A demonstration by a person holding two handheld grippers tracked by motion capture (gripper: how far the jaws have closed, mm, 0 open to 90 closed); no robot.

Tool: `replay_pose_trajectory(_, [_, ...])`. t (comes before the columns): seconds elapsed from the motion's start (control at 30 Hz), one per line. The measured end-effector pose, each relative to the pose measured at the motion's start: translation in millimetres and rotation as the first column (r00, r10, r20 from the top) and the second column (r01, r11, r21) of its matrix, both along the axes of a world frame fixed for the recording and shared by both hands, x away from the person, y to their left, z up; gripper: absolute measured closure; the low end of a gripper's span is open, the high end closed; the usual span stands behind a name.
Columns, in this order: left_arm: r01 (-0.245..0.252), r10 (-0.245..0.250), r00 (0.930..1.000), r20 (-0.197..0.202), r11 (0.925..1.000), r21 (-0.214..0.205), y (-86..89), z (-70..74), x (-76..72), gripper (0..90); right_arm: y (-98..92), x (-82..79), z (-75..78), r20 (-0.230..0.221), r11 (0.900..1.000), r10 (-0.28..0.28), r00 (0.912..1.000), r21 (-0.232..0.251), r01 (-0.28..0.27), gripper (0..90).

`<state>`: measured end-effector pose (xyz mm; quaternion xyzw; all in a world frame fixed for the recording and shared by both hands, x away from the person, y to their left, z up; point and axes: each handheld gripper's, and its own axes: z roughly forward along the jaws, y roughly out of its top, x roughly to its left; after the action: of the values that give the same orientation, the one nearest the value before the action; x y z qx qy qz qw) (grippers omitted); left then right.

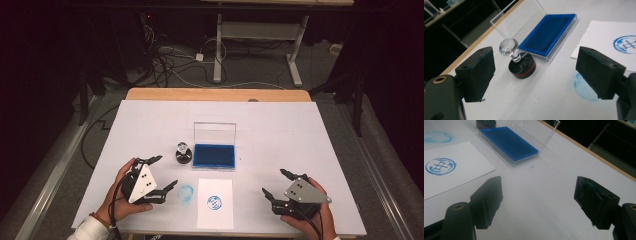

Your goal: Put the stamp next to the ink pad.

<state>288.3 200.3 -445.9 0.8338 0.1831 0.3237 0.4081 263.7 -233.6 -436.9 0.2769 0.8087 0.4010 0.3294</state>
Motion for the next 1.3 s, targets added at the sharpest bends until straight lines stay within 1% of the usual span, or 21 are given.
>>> replay_pose_trajectory(0.07, [-0.007,0.007,0.9999,-0.01,1.0,0.003,2.9,-3.9,0.4,15.3,-0.5,0.3,-0.1,0.0,1.0,-0.001,1.0,0.0,0.001,23.3])
replay_pose_trajectory(0.1, [-0.01,0.011,0.9999,-0.014,0.9999,0.012,4.5,-5.7,0.8,15.3,-0.7,0.4,0.0,0.0,1.0,-0.001,1.0,-0.001,0.001,23.2])
replay_pose_trajectory(0.2, [-0.025,0.025,0.9989,-0.039,0.9996,0.012,8.9,-10.9,2.9,15.3,-1.8,0.9,0.2,0.0,1.0,-0.005,1.0,0.005,0.005,23.2])
replay_pose_trajectory(0.27, [-0.033,0.034,0.9983,-0.048,0.9991,0.027,11.5,-14.8,4.2,15.4,-2.4,1.4,-0.1,-0.002,1.0,-0.007,1.0,0.005,0.007,23.2])
replay_pose_trajectory(0.47, [-0.073,0.076,0.9935,-0.085,0.9966,0.039,23.2,-26.1,3.3,15.4,-5.7,3.4,-1.1,-0.007,0.9999,-0.014,0.9999,0.007,0.014,23.3])
replay_pose_trajectory(0.6, [-0.087,0.091,0.9879,-0.126,0.9955,0.038,33.6,-31.8,-2.5,15.4,-7.8,3.7,-1.2,-0.008,0.9997,-0.021,0.9997,0.008,0.021,23.3])
replay_pose_trajectory(0.67, [-0.092,0.098,0.9868,-0.129,0.9945,0.05,35.7,-33.3,-5.4,15.4,-8.6,4.1,-0.9,-0.008,0.9997,-0.022,0.9997,0.012,0.022,23.3])
replay_pose_trajectory(0.83, [-0.1,0.105,0.9854,-0.134,0.9941,0.043,35.9,-33.0,-6.7,15.4,-8.1,4.5,-1.0,-0.01,0.9997,-0.021,0.9997,0.01,0.021,23.2])
replay_pose_trajectory(0.93, [-0.095,0.099,0.9871,-0.126,0.9948,0.036,34.1,-31.7,-6.6,15.4,-7.5,3.9,-1.4,-0.009,0.9998,-0.021,0.9997,0.004,0.021,23.1])
replay_pose_trajectory(0.97, [-0.091,0.095,0.9875,-0.126,0.9952,0.035,34.2,-31.9,-6.7,15.4,-7.4,3.8,-1.2,-0.01,0.9998,-0.021,0.9997,0.001,0.021,23.1])
replay_pose_trajectory(1.03, [-0.088,0.093,0.9874,-0.128,0.9951,0.046,33.9,-32.5,-6.6,15.4,-7.3,3.3,-0.8,-0.007,0.9997,-0.023,0.9997,-0.003,0.023,23.2])
replay_pose_trajectory(1.13, [-0.084,0.088,0.9872,-0.133,0.9959,0.034,34.0,-31.5,-7.1,15.4,-6.9,0.2,-0.4,-0.007,0.9996,-0.029,0.9996,-0.008,0.029,23.2])
replay_pose_trajectory(1.3, [-0.064,0.069,0.9888,-0.133,0.9973,0.036,32.3,-30.8,-6.8,15.4,-4.9,-2.0,0.9,0.002,0.9994,-0.033,0.9995,-0.011,0.033,23.2])
